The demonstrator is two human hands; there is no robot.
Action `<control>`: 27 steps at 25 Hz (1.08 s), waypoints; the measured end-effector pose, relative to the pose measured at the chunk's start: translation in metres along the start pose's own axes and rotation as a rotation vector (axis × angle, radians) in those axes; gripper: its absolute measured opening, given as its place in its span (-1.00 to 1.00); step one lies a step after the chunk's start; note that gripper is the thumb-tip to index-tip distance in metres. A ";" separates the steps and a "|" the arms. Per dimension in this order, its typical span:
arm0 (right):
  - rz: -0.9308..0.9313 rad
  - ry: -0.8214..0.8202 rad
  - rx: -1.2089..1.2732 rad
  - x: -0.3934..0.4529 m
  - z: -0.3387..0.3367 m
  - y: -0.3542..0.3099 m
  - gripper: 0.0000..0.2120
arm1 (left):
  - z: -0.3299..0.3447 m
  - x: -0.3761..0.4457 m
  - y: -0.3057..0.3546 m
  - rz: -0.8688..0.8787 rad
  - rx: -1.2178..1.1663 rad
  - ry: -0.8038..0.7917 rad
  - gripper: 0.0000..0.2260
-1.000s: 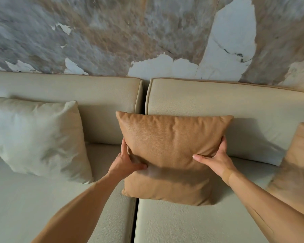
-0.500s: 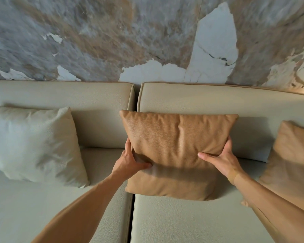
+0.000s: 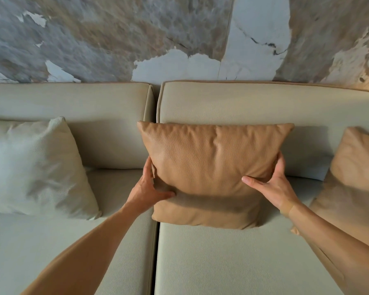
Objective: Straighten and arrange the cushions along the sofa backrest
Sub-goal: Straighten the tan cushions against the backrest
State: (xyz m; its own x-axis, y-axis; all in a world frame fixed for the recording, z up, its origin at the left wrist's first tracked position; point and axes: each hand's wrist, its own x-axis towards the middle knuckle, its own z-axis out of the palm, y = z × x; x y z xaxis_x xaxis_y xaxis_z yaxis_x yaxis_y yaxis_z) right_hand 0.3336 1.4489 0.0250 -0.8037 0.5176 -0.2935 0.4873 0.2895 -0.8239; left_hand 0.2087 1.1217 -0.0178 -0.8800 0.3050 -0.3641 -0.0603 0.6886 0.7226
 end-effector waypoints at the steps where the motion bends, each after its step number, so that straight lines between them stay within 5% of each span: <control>1: 0.012 -0.017 0.003 -0.001 0.000 0.007 0.21 | 0.000 0.001 -0.011 -0.017 -0.009 -0.033 0.22; 4: 0.152 -0.176 -0.086 -0.010 0.007 0.043 0.23 | 0.008 -0.001 -0.055 -0.100 0.034 -0.186 0.20; 7: 0.218 -0.257 -0.266 -0.015 0.021 0.088 0.03 | 0.028 0.001 -0.091 -0.154 0.125 -0.260 0.03; 12: 0.280 -0.191 -0.444 -0.002 0.047 0.148 -0.66 | 0.072 0.016 -0.145 -0.266 0.185 -0.198 -0.55; 15: 0.295 -0.140 -0.550 0.009 0.054 0.174 -0.75 | 0.086 0.026 -0.149 -0.207 0.360 -0.088 -0.89; 24: 0.259 -0.020 -0.817 0.018 0.049 0.188 -0.75 | 0.076 0.035 -0.150 -0.261 0.538 0.010 -0.83; 27: 0.267 -0.042 -0.778 0.016 0.050 0.193 -0.84 | 0.074 0.036 -0.150 -0.252 0.476 -0.105 -0.83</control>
State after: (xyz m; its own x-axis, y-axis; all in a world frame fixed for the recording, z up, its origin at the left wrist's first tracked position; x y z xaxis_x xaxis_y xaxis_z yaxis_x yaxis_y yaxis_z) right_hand 0.3975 1.4724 -0.1628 -0.6321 0.6216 -0.4627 0.7485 0.6443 -0.1569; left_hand 0.2209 1.0787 -0.1830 -0.8124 0.1391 -0.5662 -0.0221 0.9631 0.2683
